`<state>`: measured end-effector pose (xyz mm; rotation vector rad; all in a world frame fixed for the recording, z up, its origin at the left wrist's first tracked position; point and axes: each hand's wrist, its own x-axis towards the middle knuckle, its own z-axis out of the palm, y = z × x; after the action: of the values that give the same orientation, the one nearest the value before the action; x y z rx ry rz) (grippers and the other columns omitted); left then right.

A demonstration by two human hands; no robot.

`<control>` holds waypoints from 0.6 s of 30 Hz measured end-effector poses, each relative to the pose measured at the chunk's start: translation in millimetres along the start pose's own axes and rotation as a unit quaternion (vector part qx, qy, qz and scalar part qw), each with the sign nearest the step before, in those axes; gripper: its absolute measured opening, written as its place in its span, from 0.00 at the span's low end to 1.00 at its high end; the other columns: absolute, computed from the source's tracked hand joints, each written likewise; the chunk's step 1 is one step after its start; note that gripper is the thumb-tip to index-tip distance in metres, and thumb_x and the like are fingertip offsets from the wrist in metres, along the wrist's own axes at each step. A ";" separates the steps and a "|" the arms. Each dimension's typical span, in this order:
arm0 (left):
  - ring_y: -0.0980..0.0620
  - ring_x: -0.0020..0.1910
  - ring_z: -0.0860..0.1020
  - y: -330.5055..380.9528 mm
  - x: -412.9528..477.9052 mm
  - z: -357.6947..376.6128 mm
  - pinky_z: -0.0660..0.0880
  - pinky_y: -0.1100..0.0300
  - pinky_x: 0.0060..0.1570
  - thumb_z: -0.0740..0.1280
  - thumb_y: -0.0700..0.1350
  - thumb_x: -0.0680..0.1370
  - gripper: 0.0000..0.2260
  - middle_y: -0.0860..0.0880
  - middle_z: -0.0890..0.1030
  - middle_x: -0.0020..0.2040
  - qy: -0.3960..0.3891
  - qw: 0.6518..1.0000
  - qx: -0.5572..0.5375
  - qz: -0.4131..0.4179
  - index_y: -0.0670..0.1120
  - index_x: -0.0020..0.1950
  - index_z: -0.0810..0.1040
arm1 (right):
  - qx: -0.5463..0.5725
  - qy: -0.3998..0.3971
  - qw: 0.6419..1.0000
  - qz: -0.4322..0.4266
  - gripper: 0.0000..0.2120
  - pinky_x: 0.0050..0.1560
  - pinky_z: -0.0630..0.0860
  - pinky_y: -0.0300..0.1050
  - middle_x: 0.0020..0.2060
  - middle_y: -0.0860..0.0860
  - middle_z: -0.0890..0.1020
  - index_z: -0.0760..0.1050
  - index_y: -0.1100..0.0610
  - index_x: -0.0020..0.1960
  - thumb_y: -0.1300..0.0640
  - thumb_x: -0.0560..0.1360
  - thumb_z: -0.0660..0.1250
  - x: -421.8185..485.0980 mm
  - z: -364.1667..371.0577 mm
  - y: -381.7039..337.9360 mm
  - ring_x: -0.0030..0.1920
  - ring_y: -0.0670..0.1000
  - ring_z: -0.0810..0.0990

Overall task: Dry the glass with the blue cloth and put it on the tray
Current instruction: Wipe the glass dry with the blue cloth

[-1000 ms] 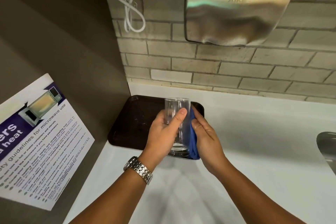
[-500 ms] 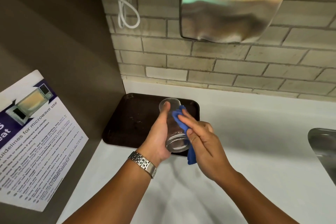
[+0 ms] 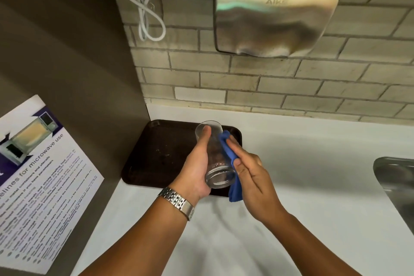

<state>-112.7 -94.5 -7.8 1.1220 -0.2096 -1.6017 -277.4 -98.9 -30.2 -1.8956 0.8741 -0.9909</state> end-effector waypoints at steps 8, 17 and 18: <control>0.41 0.44 0.92 -4.1 4.3 -0.5 0.89 0.49 0.42 0.71 0.72 0.79 0.36 0.39 0.92 0.51 -0.010 1.000 0.002 -0.014 0.43 0.71 0.85 | -0.044 -0.005 0.998 -0.047 0.21 0.71 0.71 0.34 0.79 0.37 0.72 0.67 0.38 0.81 0.48 0.89 0.53 -9.4 4.1 3.2 0.72 0.48 0.73; 0.41 0.49 0.93 -2.6 2.7 -0.3 0.90 0.47 0.45 0.69 0.71 0.80 0.34 0.39 0.92 0.58 -0.012 1.000 0.007 0.000 0.44 0.70 0.87 | -0.044 0.020 0.999 0.006 0.23 0.68 0.74 0.33 0.69 0.29 0.74 0.62 0.36 0.82 0.48 0.89 0.53 -15.6 6.2 -5.6 0.70 0.45 0.76; 0.41 0.48 0.93 -2.8 3.0 -1.0 0.90 0.48 0.43 0.69 0.72 0.80 0.34 0.39 0.92 0.57 -0.017 1.000 0.005 0.002 0.44 0.69 0.88 | -0.018 0.019 1.000 0.014 0.22 0.69 0.74 0.34 0.71 0.29 0.74 0.63 0.37 0.82 0.50 0.89 0.54 -14.1 6.0 -3.4 0.72 0.44 0.76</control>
<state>-113.7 -95.6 -11.8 1.1017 -0.2416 -1.6179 -277.9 -83.6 -33.9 -1.8942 0.9441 -1.0038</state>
